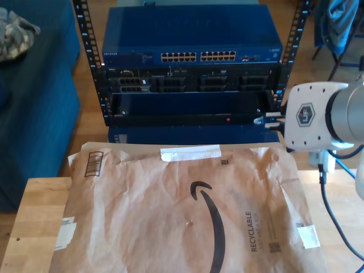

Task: Grab the cable and plug it in

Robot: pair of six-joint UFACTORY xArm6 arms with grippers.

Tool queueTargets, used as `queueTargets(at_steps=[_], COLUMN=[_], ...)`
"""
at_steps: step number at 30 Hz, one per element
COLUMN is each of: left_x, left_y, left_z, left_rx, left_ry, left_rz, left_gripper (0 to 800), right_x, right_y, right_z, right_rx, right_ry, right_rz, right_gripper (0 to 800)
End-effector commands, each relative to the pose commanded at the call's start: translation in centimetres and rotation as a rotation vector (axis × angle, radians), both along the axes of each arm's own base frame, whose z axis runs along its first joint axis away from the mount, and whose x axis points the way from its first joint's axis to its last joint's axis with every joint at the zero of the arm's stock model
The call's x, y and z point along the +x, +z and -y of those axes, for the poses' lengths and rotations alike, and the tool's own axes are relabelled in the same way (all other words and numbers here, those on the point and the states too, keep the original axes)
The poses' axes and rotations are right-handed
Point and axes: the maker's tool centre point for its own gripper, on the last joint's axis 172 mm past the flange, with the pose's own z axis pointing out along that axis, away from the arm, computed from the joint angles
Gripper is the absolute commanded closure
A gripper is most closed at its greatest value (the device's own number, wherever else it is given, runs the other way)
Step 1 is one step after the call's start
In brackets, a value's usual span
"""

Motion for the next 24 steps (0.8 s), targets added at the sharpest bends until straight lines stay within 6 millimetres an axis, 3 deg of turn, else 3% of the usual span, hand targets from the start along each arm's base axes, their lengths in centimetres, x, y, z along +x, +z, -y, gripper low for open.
queueTargets(at_steps=[5, 8, 13, 15, 24], left_x=[-1.5, -2.5, -4.4, -4.8, -4.7], left_y=[-2.0, -3.8, -5.8, -6.8, -8.0], left_z=[4.3, 5.4, 5.1, 6.4, 6.5], left_rx=[-0.03, -0.008, 0.057, 0.036, 0.083], left_ry=[-0.014, -0.04, -0.011, 0.009, -0.053], left_rz=[0.056, 0.041, 0.044, 0.053, 0.107], left_gripper=[0, 0, 0, 0, 0], right_x=[-0.6, -1.0, -1.3, -1.3, -0.9], right_y=[-0.2, -1.1, -1.4, -1.5, -0.9], right_z=[0.2, 0.5, 0.8, 0.8, 1.4], right_rx=[0.0, -0.003, -0.003, -0.002, 0.002], right_ry=[0.0, -0.007, -0.011, -0.012, -0.032], right_rz=[0.005, -0.009, -0.009, -0.011, 0.003], right_gripper=[796, 796, 796, 796, 796])
